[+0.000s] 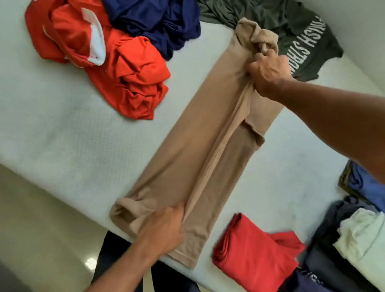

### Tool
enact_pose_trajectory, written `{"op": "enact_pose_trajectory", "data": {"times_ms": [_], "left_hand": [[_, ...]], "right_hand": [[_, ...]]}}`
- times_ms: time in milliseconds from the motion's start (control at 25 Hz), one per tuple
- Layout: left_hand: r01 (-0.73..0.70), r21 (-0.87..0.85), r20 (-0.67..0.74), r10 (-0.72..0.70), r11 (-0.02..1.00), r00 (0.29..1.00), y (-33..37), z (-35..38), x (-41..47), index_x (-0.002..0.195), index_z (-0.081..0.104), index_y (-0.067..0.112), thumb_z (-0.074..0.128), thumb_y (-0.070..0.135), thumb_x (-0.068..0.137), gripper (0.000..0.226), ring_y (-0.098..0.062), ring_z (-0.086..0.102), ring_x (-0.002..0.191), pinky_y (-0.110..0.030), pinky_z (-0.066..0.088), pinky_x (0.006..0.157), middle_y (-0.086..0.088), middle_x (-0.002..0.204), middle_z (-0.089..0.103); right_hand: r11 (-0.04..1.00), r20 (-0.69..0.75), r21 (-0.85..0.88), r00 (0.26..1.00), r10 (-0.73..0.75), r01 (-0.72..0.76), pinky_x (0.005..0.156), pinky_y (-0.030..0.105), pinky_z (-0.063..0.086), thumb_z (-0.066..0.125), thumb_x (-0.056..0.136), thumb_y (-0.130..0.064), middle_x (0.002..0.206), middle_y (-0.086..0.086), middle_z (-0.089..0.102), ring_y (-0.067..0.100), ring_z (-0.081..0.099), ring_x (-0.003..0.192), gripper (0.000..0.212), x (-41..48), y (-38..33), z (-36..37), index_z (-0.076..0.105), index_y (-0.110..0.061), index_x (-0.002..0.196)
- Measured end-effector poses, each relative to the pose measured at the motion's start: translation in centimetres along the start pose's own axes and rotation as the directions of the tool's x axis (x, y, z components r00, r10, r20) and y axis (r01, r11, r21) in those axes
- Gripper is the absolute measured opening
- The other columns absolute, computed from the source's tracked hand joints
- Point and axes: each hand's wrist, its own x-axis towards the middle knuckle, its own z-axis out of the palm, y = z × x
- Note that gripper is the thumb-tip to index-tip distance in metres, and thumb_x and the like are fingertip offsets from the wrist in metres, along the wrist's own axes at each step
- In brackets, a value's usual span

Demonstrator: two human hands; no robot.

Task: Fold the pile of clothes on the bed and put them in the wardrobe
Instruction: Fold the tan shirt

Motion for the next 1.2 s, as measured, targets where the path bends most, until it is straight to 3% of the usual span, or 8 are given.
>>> {"op": "enact_pose_trajectory", "data": {"times_ms": [320, 480, 560, 680, 760, 880, 1000, 1200], "left_hand": [[0.067, 0.157, 0.147, -0.091, 0.985, 0.985, 4.9, 9.1, 0.0, 0.114, 0.047, 0.018, 0.052, 0.011, 0.089, 0.026, -0.028, 0.068, 0.1, -0.036, 0.05, 0.082, -0.006, 0.11, 0.07], [0.124, 0.098, 0.289, -0.147, 0.987, 0.946, 5.1, 11.4, -0.1, 0.125, 0.045, 0.016, 0.05, 0.026, 0.095, 0.031, -0.033, 0.064, 0.108, -0.038, 0.049, 0.085, -0.01, 0.116, 0.067], [0.062, 0.069, 0.302, -0.08, 0.996, 0.95, 4.3, 11.2, -0.1, 0.119, 0.049, 0.016, 0.048, 0.03, 0.096, 0.028, -0.034, 0.064, 0.104, -0.038, 0.049, 0.084, -0.011, 0.112, 0.067], [-0.033, 0.088, 0.093, 0.025, 0.996, 0.995, 2.2, 9.2, 0.1, 0.104, 0.056, 0.018, 0.047, 0.032, 0.093, 0.02, -0.031, 0.065, 0.093, -0.038, 0.051, 0.077, -0.005, 0.1, 0.067], [-0.139, 0.172, -0.144, 0.164, 0.975, 0.976, 0.1, 7.4, 1.0, 0.101, 0.062, 0.018, 0.047, 0.032, 0.087, 0.024, -0.027, 0.061, 0.09, -0.037, 0.048, 0.074, -0.003, 0.099, 0.063], [-0.267, 0.389, -0.278, 0.388, 0.882, 0.879, -2.5, 4.4, 3.7, 0.123, 0.058, 0.018, 0.053, 0.031, 0.08, 0.045, -0.032, 0.049, 0.128, -0.048, 0.041, 0.096, -0.01, 0.139, 0.054], [-0.38, 0.557, -0.082, 0.504, 0.739, 0.86, -6.2, 2.6, 5.5, 0.144, 0.047, 0.021, 0.048, 0.039, 0.086, 0.06, -0.032, 0.023, 0.151, -0.057, 0.02, 0.117, -0.011, 0.164, 0.027], [-0.559, 0.664, 0.212, 0.592, 0.497, 0.778, -14.6, 3.0, 2.5, 0.16, 0.02, 0.024, 0.035, 0.051, 0.099, 0.068, -0.031, 0.007, 0.155, -0.062, 0.015, 0.12, -0.011, 0.168, 0.007]], "right_hand": [[0.983, 0.073, 0.155, 0.993, 0.093, -0.103, 0.085, 0.053, 0.044, 0.066, 0.092, -0.014, 0.128, 0.022, 0.05, 0.045, 0.044, 0.125, 0.045, -5.5, 2.8, 9.0, 0.052, -0.02, 0.134], [0.937, 0.164, 0.294, 0.975, 0.147, -0.191, 0.09, 0.057, 0.044, 0.068, 0.088, -0.011, 0.136, 0.022, 0.046, 0.048, 0.045, 0.128, 0.074, -7.3, 2.0, 11.8, 0.032, -0.03, 0.15], [0.867, 0.189, 0.4, 0.953, 0.238, -0.296, 0.091, 0.057, 0.045, 0.069, 0.086, -0.01, 0.136, 0.023, 0.048, 0.05, 0.051, 0.121, 0.071, -8.2, 1.2, 11.4, 0.037, -0.027, 0.148], [0.664, 0.084, 0.625, 0.881, 0.466, -0.41, 0.087, 0.052, 0.049, 0.054, 0.088, -0.021, 0.134, 0.019, 0.053, 0.044, 0.053, 0.117, 0.046, -11.2, -1.6, 11.1, 0.053, -0.019, 0.134], [0.529, -0.052, 0.797, 0.838, 0.543, -0.293, 0.085, 0.045, 0.052, 0.05, 0.083, -0.024, 0.13, 0.016, 0.059, 0.039, 0.056, 0.114, 0.049, -14.3, -6.5, 11.2, 0.062, -0.016, 0.13], [0.387, -0.122, 0.915, 0.836, 0.534, -0.113, 0.108, 0.043, 0.046, 0.062, 0.084, -0.024, 0.139, 0.021, 0.058, 0.039, 0.054, 0.127, 0.053, -19.1, -17.3, 11.9, 0.064, -0.01, 0.135], [0.341, 0.049, 0.912, 0.887, 0.459, -0.227, 0.123, 0.048, 0.027, 0.057, 0.098, -0.035, 0.163, 0.016, 0.035, 0.035, 0.03, 0.151, 0.056, -24.2, -27.8, 12.3, 0.049, -0.018, 0.151], [0.303, 0.284, 0.839, 0.839, 0.465, -0.452, 0.126, 0.051, 0.012, 0.045, 0.102, -0.045, 0.172, 0.002, 0.01, 0.023, 0.007, 0.158, 0.061, -31.3, -36.1, 13.7, 0.029, -0.033, 0.16]]}}
